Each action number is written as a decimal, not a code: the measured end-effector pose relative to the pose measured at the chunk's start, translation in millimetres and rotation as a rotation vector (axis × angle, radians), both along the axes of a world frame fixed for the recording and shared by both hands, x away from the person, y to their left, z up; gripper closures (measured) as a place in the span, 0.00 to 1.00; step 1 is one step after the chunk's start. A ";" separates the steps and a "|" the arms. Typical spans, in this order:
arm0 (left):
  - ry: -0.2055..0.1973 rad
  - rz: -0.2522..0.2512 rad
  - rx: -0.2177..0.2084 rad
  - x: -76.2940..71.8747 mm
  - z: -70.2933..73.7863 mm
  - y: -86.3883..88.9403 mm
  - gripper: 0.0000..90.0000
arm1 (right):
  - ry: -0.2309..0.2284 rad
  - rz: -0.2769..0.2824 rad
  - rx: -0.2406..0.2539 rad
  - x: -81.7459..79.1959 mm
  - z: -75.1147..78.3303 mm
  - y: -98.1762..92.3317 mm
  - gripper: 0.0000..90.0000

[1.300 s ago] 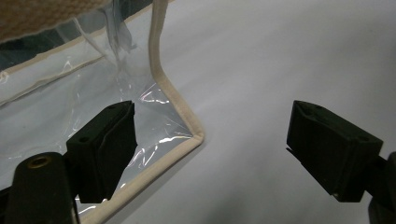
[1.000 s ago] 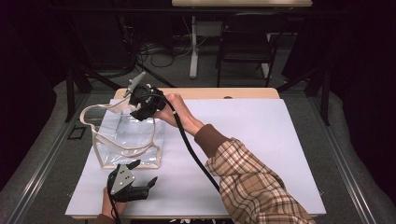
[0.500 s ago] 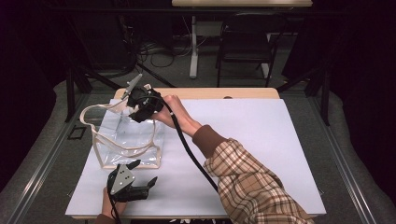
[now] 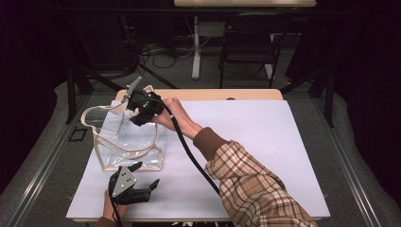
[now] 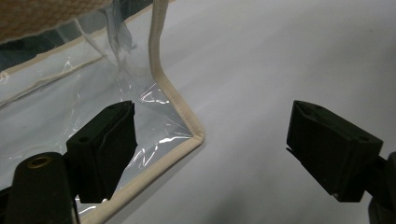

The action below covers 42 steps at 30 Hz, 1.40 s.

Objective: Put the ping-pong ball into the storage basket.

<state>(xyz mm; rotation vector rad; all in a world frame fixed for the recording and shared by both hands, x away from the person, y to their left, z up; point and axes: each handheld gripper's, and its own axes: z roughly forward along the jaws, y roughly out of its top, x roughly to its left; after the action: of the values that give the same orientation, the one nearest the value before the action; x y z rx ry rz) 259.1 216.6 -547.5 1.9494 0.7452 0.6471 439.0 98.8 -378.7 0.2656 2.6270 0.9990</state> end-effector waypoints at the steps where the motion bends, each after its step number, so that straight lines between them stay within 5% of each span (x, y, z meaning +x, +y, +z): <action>1: 0.001 0.000 0.000 0.0 0.0 0.0 0.18 | -0.004 0.006 -0.002 0.3 -0.2 0.4 0.56; 29: -0.001 0.000 -0.001 -0.1 0.2 0.5 0.18 | 0.027 0.014 -0.038 0.5 -12.3 11.5 0.56; 35: -0.003 0.001 -0.001 -0.4 0.4 0.7 0.18 | 0.034 -0.004 -0.022 -0.1 -8.8 8.9 0.29; 42: -0.002 -0.002 -0.001 -0.4 0.4 0.1 0.18 | 0.054 0.005 0.076 -1.3 3.2 -12.6 0.14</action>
<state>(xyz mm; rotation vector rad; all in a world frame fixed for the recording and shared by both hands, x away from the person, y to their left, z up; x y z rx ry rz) 258.7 216.7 -547.1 1.9476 0.7422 0.6475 437.7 86.2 -375.6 0.3082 2.6427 1.1096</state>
